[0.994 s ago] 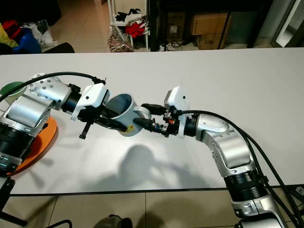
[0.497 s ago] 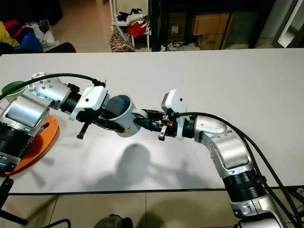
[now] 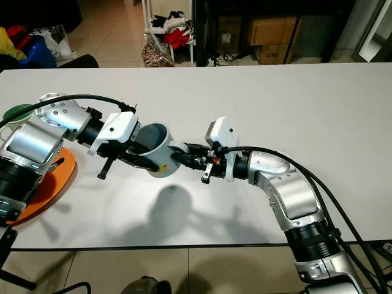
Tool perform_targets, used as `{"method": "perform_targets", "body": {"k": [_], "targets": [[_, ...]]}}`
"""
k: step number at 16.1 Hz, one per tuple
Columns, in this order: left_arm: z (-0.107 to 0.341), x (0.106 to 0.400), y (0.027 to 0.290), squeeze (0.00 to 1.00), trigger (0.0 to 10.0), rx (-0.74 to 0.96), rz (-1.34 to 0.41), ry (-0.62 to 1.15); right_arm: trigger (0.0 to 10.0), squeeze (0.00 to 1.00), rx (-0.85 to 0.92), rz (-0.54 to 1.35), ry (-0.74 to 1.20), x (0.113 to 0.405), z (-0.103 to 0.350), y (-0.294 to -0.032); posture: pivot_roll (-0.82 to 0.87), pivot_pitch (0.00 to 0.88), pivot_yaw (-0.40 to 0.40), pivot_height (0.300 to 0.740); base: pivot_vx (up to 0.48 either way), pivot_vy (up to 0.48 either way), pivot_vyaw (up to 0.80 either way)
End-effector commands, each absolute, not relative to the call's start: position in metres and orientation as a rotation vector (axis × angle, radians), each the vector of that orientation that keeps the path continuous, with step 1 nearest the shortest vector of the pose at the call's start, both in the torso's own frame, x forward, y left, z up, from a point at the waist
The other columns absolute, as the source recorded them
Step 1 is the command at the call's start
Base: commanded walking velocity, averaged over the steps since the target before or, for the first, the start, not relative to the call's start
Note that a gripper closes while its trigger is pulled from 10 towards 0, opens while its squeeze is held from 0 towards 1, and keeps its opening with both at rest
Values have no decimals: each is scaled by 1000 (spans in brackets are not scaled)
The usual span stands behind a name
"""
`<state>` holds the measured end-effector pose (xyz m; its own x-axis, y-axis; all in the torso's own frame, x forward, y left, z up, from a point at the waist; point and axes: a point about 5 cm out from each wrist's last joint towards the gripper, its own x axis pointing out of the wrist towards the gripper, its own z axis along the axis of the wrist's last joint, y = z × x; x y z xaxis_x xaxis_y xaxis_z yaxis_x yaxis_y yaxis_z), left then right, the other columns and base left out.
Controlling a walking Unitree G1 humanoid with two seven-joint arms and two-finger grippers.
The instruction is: Setting the table
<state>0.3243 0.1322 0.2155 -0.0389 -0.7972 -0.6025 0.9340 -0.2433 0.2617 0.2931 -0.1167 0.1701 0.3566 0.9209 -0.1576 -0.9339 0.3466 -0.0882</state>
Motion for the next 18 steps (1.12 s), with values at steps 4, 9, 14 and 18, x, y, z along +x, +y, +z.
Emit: {"method": "perform_targets", "body": {"k": [4,9,14,18], "targets": [[234,331,123,1000,10000,755,-1600,107,0,0,-143,1224,71,292,169,-112,42,0,103,740,0,0,0],[256,336,133,0,10000,638,-1506,-54,0,0,-116,1146,76,297,158,-117,53,0,103,740,0,0,0],[270,339,143,0,10000,493,-1365,-182,0,0,-124,991,87,310,140,-122,77,0,92,740,0,0,0],[254,328,153,0,10000,317,-1092,-169,0,0,-139,658,97,341,116,-127,130,0,69,740,0,0,0]]}}
